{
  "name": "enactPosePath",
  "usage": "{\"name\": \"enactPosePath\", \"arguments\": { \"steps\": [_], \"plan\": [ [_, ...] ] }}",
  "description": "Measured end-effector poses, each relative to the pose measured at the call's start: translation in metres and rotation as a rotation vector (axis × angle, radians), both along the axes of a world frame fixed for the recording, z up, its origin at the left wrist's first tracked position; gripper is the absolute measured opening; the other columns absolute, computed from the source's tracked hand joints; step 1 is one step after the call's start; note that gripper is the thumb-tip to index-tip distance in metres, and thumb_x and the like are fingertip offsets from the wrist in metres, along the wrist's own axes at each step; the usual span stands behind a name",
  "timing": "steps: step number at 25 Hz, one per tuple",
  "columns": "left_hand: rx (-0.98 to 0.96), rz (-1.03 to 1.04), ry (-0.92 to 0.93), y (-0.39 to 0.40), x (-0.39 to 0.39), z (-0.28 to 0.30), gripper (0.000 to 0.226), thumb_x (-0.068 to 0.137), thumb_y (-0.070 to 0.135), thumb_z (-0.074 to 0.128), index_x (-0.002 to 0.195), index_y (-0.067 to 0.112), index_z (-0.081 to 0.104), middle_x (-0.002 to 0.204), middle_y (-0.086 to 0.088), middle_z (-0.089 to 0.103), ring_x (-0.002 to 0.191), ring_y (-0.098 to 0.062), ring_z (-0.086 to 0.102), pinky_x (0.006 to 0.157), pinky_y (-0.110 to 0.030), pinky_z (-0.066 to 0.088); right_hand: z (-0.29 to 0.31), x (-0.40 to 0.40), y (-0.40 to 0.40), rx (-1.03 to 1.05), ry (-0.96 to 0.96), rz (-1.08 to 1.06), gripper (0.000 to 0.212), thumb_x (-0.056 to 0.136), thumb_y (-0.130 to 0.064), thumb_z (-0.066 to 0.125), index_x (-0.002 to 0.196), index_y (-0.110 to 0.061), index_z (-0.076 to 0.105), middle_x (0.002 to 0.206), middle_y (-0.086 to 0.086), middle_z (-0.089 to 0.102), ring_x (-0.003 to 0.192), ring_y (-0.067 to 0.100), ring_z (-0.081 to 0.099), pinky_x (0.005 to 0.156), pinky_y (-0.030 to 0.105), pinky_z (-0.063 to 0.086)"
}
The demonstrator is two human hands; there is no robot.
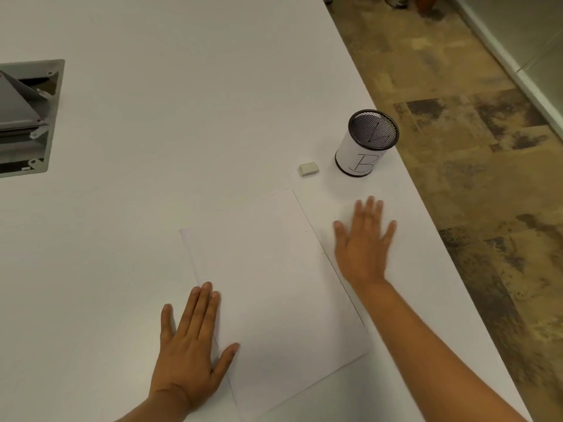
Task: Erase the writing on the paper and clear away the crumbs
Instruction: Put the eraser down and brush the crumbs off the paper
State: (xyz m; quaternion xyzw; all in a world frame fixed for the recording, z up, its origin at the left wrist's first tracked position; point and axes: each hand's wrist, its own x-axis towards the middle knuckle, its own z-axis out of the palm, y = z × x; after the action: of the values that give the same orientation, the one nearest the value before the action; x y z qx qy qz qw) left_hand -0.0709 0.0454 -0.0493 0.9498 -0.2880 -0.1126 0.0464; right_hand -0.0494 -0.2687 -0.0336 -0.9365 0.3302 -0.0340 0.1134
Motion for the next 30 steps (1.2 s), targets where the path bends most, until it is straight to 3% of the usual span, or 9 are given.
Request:
{"name": "enactPosePath", "arguments": {
  "steps": [3,6,11,16,18,20,22,24,30],
  "plan": [
    [-0.007,-0.005,-0.001,0.000,0.000,0.000,0.076,0.090,0.061,0.013,0.145,0.009,0.013,0.155,-0.002,0.003,0.142,-0.022,0.008,0.110,-0.053,0.006,0.001,0.002,0.097,0.079,-0.130,0.411,0.060,0.092,-0.038,0.033,0.141,-0.008,0.018,0.153,0.013,0.011,0.140,0.025,-0.004,0.110,0.052,-0.008],
    [-0.006,-0.006,-0.013,-0.001,0.000,0.000,0.076,0.090,0.061,0.012,0.145,0.008,0.013,0.155,-0.005,0.006,0.141,-0.023,0.009,0.110,-0.053,0.005,-0.010,-0.013,0.153,0.019,0.021,0.844,0.059,0.092,-0.043,0.025,0.143,-0.015,0.012,0.154,0.006,0.011,0.139,0.019,-0.010,0.112,0.055,0.000],
    [-0.011,-0.003,-0.005,0.000,0.000,-0.002,0.077,0.090,0.060,0.015,0.145,0.007,0.017,0.152,-0.010,0.022,0.141,-0.022,0.009,0.110,-0.052,0.004,-0.023,-0.018,0.044,-0.021,0.068,0.401,0.066,0.091,-0.048,0.032,0.142,-0.010,0.014,0.153,0.009,0.010,0.141,0.021,-0.002,0.111,0.052,-0.006],
    [-0.008,-0.003,-0.005,-0.001,0.000,-0.002,0.077,0.090,0.060,0.015,0.146,0.007,0.016,0.152,-0.010,0.022,0.141,-0.022,0.010,0.110,-0.052,0.005,-0.007,-0.025,-0.024,-0.122,0.126,0.115,0.077,0.083,-0.056,0.001,0.142,-0.006,0.007,0.154,0.014,0.004,0.141,0.022,-0.006,0.112,0.053,-0.007],
    [-0.008,-0.002,-0.005,0.000,0.000,-0.003,0.077,0.090,0.060,0.015,0.146,0.007,0.016,0.152,-0.010,0.022,0.141,-0.022,0.010,0.110,-0.052,0.005,0.000,-0.017,0.005,-0.080,0.026,0.157,0.074,0.085,-0.052,0.007,0.142,-0.005,0.012,0.153,0.016,0.008,0.140,0.025,-0.005,0.112,0.051,-0.008],
    [-0.016,-0.006,-0.008,0.000,0.001,-0.002,0.077,0.090,0.060,0.015,0.146,0.007,0.016,0.153,-0.009,0.021,0.141,-0.022,0.010,0.110,-0.052,0.005,0.000,-0.016,0.064,0.029,-0.062,0.392,0.070,0.086,-0.049,0.017,0.141,-0.005,0.018,0.151,0.016,0.015,0.139,0.028,-0.002,0.112,0.049,-0.007],
    [-0.018,-0.009,-0.010,0.000,0.000,-0.002,0.077,0.090,0.060,0.015,0.146,0.007,0.016,0.152,-0.009,0.021,0.141,-0.023,0.010,0.111,-0.052,0.004,-0.009,-0.029,0.123,0.049,-0.032,0.695,0.067,0.089,-0.050,0.024,0.141,-0.007,0.020,0.151,0.013,0.020,0.139,0.026,0.002,0.113,0.052,0.003],
    [-0.018,-0.006,-0.007,-0.001,0.000,0.000,0.077,0.090,0.060,0.014,0.145,0.007,0.016,0.153,-0.009,0.020,0.142,-0.022,0.009,0.111,-0.052,0.004,-0.016,-0.034,0.128,0.010,0.038,0.774,0.068,0.089,-0.052,0.024,0.142,-0.009,0.016,0.152,0.010,0.016,0.140,0.022,0.001,0.111,0.058,0.010],
    [-0.017,0.000,-0.005,-0.001,0.000,0.003,0.077,0.090,0.060,0.014,0.145,0.006,0.018,0.152,-0.010,0.021,0.141,-0.022,0.008,0.109,-0.054,0.007,-0.010,-0.036,0.001,-0.055,0.151,0.090,0.071,0.092,-0.051,0.023,0.141,-0.003,0.006,0.153,0.016,0.005,0.141,0.024,-0.005,0.112,0.054,-0.004]
  ]
}}
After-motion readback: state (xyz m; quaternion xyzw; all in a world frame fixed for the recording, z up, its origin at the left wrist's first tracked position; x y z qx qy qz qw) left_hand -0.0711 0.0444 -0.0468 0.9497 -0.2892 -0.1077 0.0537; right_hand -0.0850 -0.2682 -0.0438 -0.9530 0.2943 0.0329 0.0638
